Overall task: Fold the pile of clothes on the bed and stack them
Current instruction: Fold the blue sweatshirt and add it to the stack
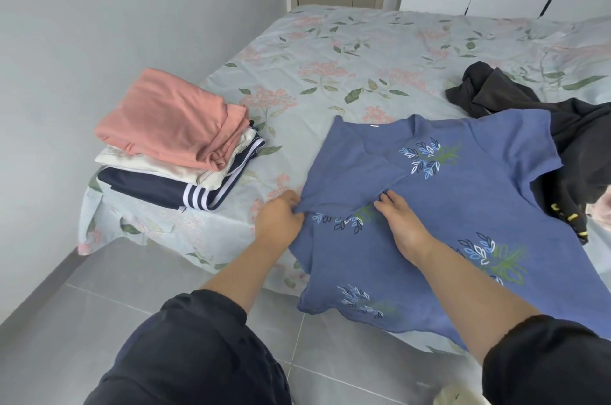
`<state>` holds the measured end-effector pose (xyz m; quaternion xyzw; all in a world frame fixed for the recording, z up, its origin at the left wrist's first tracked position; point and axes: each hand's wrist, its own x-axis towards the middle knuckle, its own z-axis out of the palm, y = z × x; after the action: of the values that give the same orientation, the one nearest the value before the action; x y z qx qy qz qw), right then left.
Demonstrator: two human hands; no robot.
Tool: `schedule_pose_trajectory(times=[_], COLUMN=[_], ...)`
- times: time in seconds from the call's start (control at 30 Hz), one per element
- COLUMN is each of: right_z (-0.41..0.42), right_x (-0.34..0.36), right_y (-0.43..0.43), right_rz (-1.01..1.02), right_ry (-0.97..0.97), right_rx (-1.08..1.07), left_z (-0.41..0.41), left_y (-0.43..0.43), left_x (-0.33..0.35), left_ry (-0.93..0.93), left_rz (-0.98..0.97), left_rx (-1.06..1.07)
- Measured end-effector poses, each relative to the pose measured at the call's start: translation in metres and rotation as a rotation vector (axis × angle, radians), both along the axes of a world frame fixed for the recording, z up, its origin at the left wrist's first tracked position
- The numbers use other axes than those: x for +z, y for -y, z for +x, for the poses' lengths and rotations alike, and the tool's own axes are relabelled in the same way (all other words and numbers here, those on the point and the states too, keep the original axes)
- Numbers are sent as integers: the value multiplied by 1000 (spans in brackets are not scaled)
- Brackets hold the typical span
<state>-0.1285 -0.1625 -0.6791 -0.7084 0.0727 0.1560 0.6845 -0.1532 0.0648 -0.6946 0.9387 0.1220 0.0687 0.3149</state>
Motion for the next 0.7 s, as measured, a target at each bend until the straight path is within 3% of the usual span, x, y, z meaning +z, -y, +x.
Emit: schedule_pose_trajectory(times=[0.13, 0.3, 0.37, 0.47, 0.53, 0.63, 0.7], right_z=[-2, -7, -11, -26, -26, -14, -8], right_x=[1, 3, 0, -7, -7, -5, -5], right_y=[-2, -11, -18, -36, -46, -51, -52], right_rz=[-37, -185, -451, -1032, -1276, -1450, -1457], right_ry=[35, 78, 161, 389, 571, 787, 766], right_rx=[18, 45, 41, 91, 175, 438, 542], left_z=[2, -10, -20, -34, -45, -64, -70], left_y=[-21, -21, -23, -28, -28, -20, -13], left_x=[16, 35, 35, 29, 19, -1, -10], left_ry=[-72, -301, -360, -320, -325, -350, -321], left_rz=[-327, -679, -667, -573, -567, -571, -646], left_rx=[121, 38, 12, 38, 41, -34, -44])
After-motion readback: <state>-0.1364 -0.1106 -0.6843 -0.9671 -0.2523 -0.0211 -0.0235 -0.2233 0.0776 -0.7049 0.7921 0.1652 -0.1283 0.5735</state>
